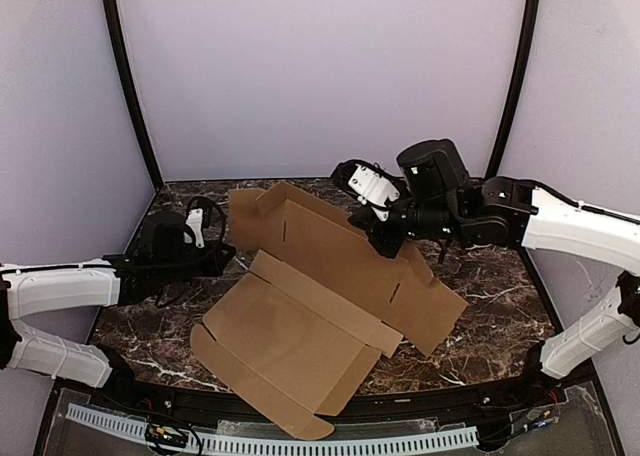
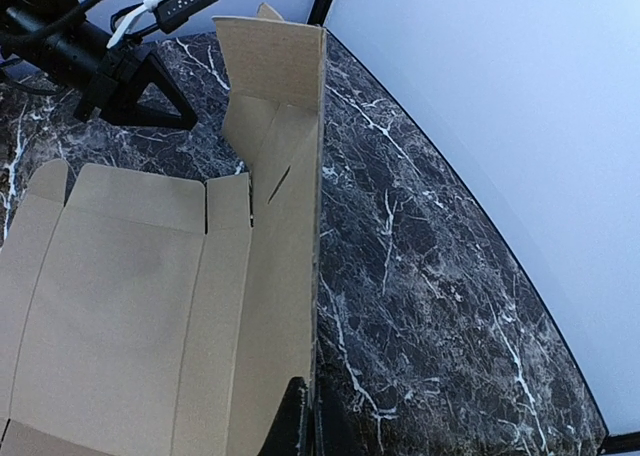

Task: Fold the paper box

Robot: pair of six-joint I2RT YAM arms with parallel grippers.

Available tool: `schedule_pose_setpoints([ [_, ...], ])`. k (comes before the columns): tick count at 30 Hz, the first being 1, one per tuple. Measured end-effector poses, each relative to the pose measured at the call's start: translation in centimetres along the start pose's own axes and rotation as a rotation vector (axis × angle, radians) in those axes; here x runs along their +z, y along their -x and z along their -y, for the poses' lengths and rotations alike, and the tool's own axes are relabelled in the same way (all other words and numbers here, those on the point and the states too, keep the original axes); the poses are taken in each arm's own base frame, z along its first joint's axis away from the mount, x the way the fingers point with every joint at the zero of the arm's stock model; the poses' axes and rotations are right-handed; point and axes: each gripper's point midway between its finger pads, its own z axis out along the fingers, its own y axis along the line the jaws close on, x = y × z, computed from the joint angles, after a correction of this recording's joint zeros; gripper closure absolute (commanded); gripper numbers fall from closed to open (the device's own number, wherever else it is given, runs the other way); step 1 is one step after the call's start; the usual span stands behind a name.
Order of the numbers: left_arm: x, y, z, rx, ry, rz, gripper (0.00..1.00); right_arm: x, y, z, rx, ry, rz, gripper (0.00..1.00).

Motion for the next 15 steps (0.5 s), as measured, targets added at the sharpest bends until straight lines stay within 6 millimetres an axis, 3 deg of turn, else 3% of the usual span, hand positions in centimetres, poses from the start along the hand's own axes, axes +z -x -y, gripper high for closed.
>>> schedule_pose_setpoints([
  [9, -0.8, -0.2, 0.0, 0.122, -0.016, 0.027, 0.99, -0.8, 2.4, -0.1, 0.032, 0.019, 0.037, 1.0],
  [15, -0.8, -0.3, 0.4, 0.24, -0.061, 0.078, 0.99, -0.8, 2.6, -0.9, 0.032, 0.042, 0.032, 1.0],
])
